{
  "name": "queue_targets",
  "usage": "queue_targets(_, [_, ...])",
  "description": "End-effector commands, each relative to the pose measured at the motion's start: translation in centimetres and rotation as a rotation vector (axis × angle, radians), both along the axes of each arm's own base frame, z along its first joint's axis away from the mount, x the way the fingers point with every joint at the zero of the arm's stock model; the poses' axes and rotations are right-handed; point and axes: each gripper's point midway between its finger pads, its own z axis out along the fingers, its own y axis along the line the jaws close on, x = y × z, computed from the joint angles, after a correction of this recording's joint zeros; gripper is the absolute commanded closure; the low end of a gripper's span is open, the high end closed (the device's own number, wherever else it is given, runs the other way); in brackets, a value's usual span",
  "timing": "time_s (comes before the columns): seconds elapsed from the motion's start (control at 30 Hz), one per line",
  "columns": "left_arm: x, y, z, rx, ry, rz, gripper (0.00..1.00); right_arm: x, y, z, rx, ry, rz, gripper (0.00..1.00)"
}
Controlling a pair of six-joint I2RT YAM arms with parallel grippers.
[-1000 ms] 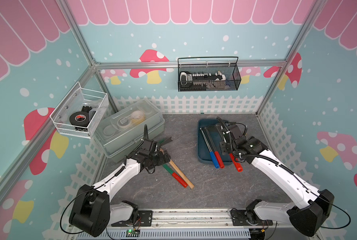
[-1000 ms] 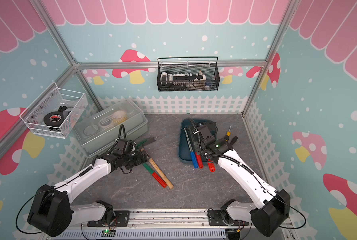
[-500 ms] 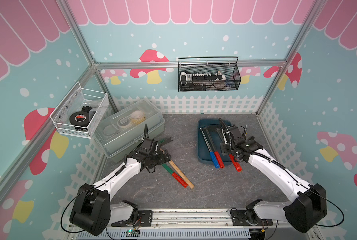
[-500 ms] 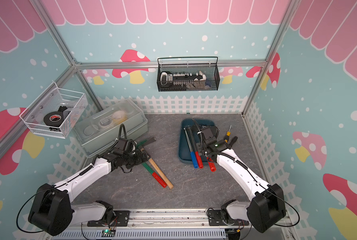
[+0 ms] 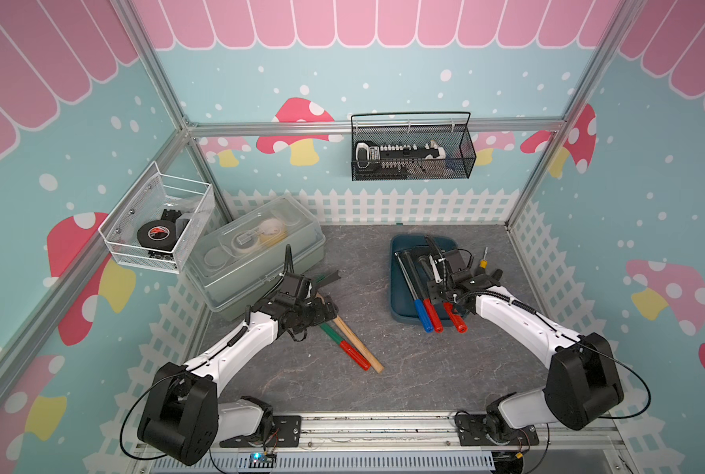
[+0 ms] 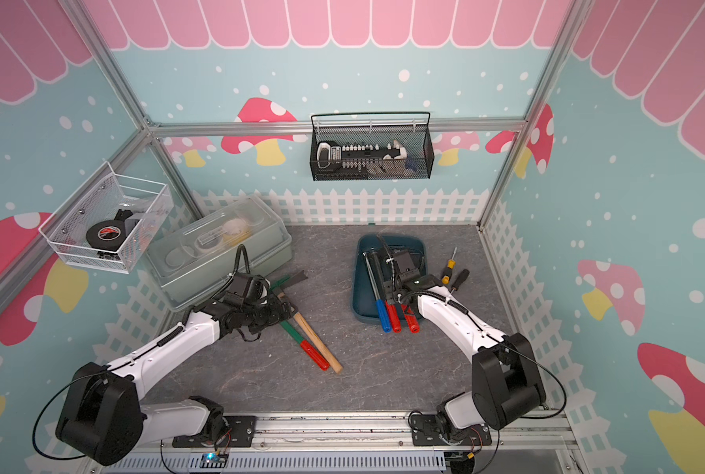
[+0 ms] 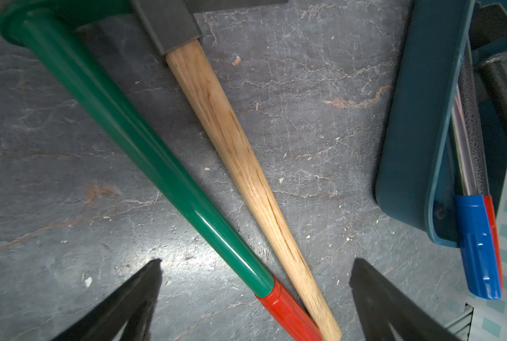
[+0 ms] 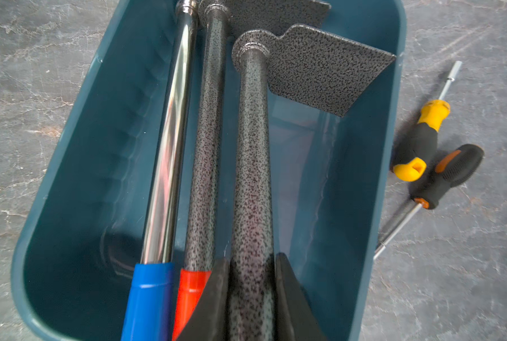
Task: Put the small hoe into the storage box
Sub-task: Place the hoe in the storage box.
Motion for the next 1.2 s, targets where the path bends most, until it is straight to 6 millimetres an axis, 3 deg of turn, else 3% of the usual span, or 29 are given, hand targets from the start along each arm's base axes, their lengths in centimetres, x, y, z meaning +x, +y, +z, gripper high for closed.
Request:
queue_targets(0.0, [0.4,-0.2,0.4,-0.005,-0.012,-0.013,0.01,2.5,0.5,2.2,0.018,-0.121,0.006,0.93])
queue_targets(0.57, [0.4,-0.2,0.1,-0.006,-0.007,-0.015,0.01,5.1,1.4,-0.3,0.022,-0.151,0.027,0.93])
queue_targets(0.9, [0.0,-0.2,-0.1,-0.011,-0.002,-0.012,0.01,5.1,1.1,-2.7,0.007,-0.116,0.025,0.92])
queue_targets(1.17, [-0.1,-0.3,-0.2,-0.018,-0.002,-0.012,0.01,4.7,0.9,-3.3,0.005,-0.096,0.019,0.82])
